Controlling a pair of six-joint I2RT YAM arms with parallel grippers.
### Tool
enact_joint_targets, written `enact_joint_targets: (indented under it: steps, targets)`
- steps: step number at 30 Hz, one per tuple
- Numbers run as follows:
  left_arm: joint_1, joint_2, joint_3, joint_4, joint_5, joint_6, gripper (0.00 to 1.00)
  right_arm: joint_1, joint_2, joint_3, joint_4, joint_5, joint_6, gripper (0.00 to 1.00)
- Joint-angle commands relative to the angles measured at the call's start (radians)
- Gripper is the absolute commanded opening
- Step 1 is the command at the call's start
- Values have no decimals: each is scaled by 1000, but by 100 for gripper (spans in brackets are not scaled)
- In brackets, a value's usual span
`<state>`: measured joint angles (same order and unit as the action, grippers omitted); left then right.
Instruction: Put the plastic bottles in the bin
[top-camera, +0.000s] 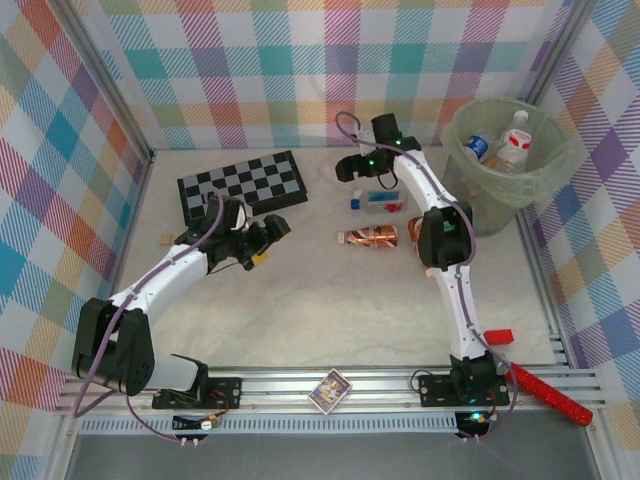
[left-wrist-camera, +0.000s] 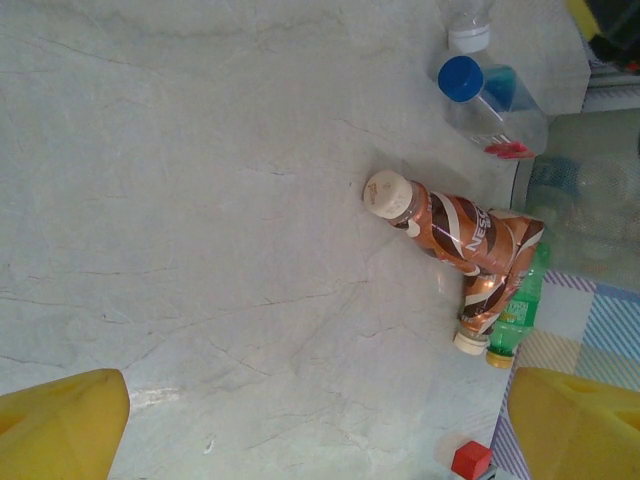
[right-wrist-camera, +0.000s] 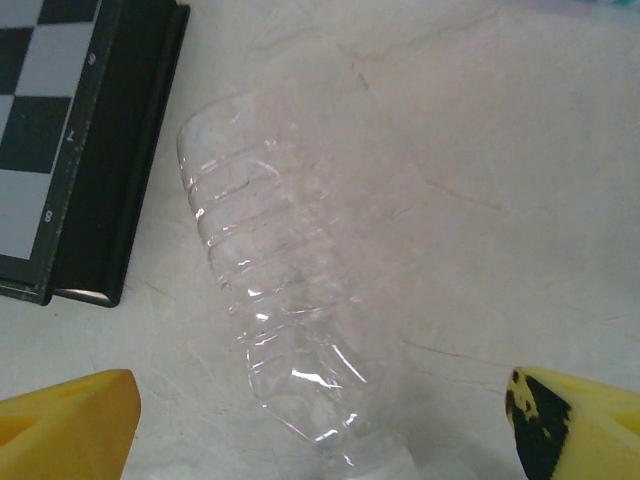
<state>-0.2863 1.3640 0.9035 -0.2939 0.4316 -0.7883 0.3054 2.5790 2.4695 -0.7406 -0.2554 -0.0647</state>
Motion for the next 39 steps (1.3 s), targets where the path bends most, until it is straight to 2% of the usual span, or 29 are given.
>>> enact_joint_targets:
  steps: [1,14,20,31,39]
  targets:
    - [8,-30,6,-25,-4,21,97,16,48,31,-6,-33,45,94]
    - [7,-8,7,1,16,14,97,47,116,55,-22,-12,58,89]
    - [7,-15,2,2,11,14,97,50,138,85,-30,13,71,80]
    - [7,-15,6,-4,9,13,97,50,81,59,-28,27,51,53]
    - [7,-15,3,-2,6,8,97,51,-8,44,-23,48,39,46]
